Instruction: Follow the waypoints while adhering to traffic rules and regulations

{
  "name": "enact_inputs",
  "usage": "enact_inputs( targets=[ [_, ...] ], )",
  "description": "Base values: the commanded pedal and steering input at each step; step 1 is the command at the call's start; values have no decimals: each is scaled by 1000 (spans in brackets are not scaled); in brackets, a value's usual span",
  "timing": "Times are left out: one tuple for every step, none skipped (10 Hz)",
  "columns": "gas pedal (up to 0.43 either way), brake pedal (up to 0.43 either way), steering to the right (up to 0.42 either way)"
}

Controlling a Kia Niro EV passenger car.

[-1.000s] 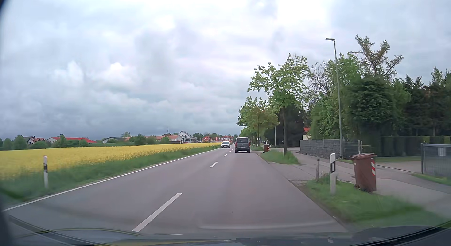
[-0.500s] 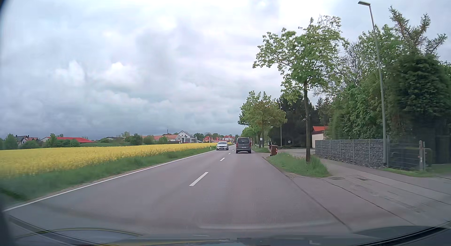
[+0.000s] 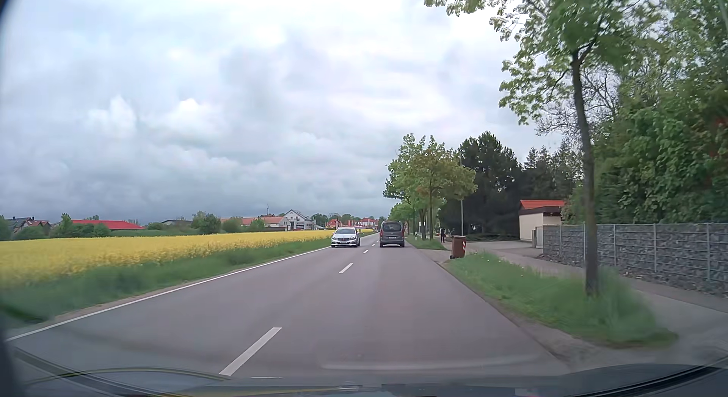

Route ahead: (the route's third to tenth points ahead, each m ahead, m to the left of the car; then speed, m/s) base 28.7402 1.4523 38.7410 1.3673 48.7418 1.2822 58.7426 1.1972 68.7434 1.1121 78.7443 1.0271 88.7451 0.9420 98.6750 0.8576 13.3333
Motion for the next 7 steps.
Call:
enact_inputs(
  targets=[
    [130, 12, 2],
    [130, 12, 2],
    [130, 12, 2],
    [130, 12, 2],
    [130, 12, 2],
    [110, 12, 2],
    [98, 12, 2]
  ],
)
